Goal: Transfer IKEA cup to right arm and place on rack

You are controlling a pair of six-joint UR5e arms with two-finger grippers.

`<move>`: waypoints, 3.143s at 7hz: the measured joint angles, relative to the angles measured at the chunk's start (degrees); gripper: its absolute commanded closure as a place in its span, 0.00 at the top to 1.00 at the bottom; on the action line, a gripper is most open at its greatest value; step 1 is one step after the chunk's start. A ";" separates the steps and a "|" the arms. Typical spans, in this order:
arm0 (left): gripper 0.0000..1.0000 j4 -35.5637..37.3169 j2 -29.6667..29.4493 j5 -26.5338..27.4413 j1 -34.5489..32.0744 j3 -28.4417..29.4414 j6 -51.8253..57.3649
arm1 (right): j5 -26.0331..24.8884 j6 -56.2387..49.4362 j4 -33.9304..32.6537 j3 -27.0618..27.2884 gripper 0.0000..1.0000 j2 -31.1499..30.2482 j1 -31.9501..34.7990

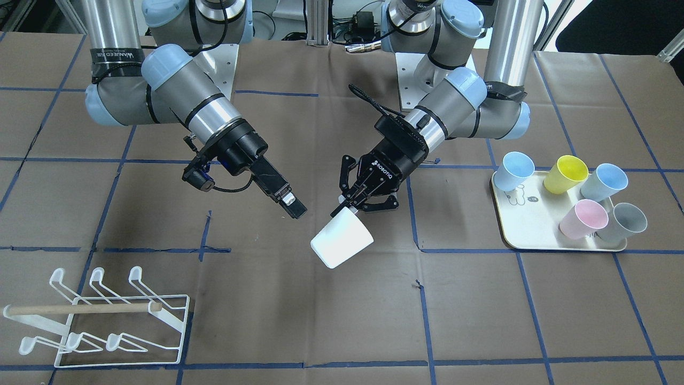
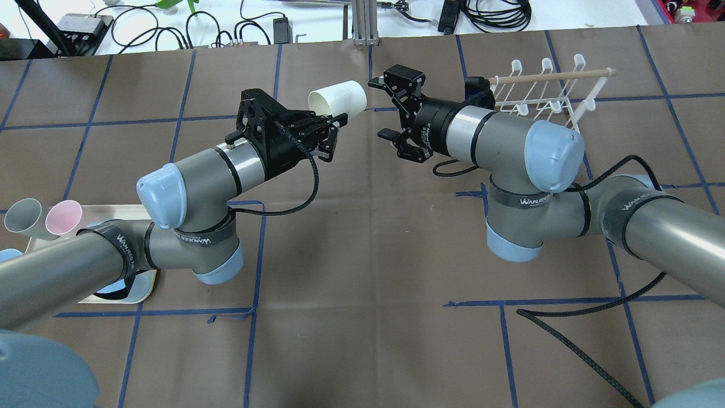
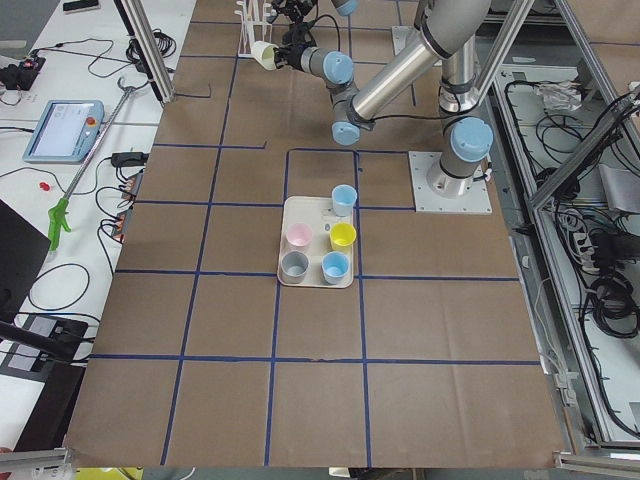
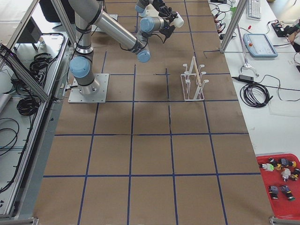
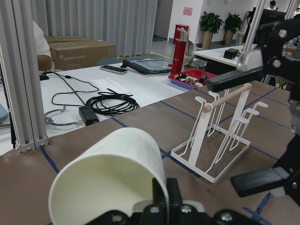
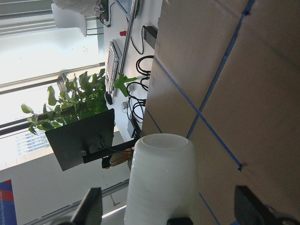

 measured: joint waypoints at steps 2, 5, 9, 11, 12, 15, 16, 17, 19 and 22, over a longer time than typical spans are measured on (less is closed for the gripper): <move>0.00 0.01 0.07 -0.08 -0.04 -0.06 -0.16 | -0.10 0.47 -0.04 -1.72 0.99 1.74 0.22; 0.00 0.09 -0.06 -0.10 -0.17 0.00 -1.47 | -1.29 0.63 -0.04 -2.59 0.99 2.64 1.29; 0.00 0.27 -0.17 -0.10 -0.30 0.01 -1.80 | -5.09 2.81 0.32 -5.76 0.99 5.22 4.51; 0.00 0.27 -0.21 -0.09 -0.33 0.01 -1.85 | -5.62 2.99 0.34 -6.12 1.00 5.79 5.55; 0.00 0.28 -0.22 -0.10 -0.36 0.01 -1.95 | -5.64 2.97 0.34 -6.16 1.00 5.88 5.74; 0.00 0.95 -0.25 -0.10 -0.39 -0.01 -2.67 | -5.53 2.93 0.39 -6.20 1.00 5.98 6.07; 0.00 1.02 -0.26 -0.10 -0.39 0.00 -2.77 | -5.49 2.89 0.42 -6.20 1.00 6.06 6.17; 0.00 1.05 -0.26 -0.10 -0.39 0.01 -2.83 | -5.59 2.87 0.42 -6.32 1.00 6.34 6.20; 0.00 1.07 -0.25 -0.10 -0.39 0.01 -2.90 | -5.64 2.86 0.48 -7.60 1.00 7.51 6.28; 0.00 1.07 -0.10 -0.09 -0.39 0.07 -4.00 | -5.71 2.88 0.51 -8.49 0.99 8.17 6.55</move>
